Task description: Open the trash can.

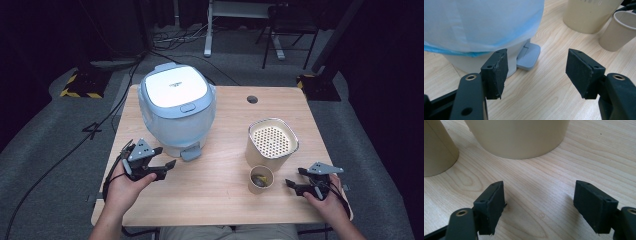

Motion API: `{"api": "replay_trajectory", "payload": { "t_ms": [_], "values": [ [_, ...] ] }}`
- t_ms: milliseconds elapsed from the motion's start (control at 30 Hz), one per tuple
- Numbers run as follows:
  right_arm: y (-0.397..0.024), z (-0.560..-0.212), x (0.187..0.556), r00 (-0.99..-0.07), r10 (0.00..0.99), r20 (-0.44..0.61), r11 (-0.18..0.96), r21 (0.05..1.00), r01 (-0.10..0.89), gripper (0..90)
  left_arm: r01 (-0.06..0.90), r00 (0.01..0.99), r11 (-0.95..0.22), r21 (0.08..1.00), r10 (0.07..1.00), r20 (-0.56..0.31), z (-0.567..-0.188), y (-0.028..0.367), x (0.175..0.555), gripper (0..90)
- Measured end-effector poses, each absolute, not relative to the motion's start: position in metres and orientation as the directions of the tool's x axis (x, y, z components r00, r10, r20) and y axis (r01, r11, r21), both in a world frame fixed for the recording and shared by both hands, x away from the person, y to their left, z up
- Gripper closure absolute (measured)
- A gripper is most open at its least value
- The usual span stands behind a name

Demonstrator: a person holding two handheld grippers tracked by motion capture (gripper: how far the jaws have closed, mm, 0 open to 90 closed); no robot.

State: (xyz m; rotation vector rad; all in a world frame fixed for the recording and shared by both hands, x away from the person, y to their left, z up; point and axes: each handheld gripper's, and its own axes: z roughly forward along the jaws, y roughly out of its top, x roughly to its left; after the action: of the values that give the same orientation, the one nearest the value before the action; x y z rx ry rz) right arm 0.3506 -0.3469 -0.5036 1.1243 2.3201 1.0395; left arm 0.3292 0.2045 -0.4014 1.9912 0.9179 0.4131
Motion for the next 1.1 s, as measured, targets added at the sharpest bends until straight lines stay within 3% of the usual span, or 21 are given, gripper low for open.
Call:
{"api": "replay_trajectory", "payload": {
  "t_ms": [800, 1100],
  "values": [
    [-0.346, -0.504, 0.352, -0.616, 0.787, -0.003, 0.412, 0.747, 0.522, 25.3, 0.247, 0.805, -0.244, 0.938, 0.591, -0.058, -0.344, 0.219, 0.353, 43.1],
    [-0.346, -0.504, 0.352, -0.616, 0.787, -0.003, 0.412, 0.747, 0.522, 25.3, 0.214, 0.845, -0.235, 0.948, 0.531, -0.059, -0.324, 0.216, 0.364, 57.4]
  ]
}}
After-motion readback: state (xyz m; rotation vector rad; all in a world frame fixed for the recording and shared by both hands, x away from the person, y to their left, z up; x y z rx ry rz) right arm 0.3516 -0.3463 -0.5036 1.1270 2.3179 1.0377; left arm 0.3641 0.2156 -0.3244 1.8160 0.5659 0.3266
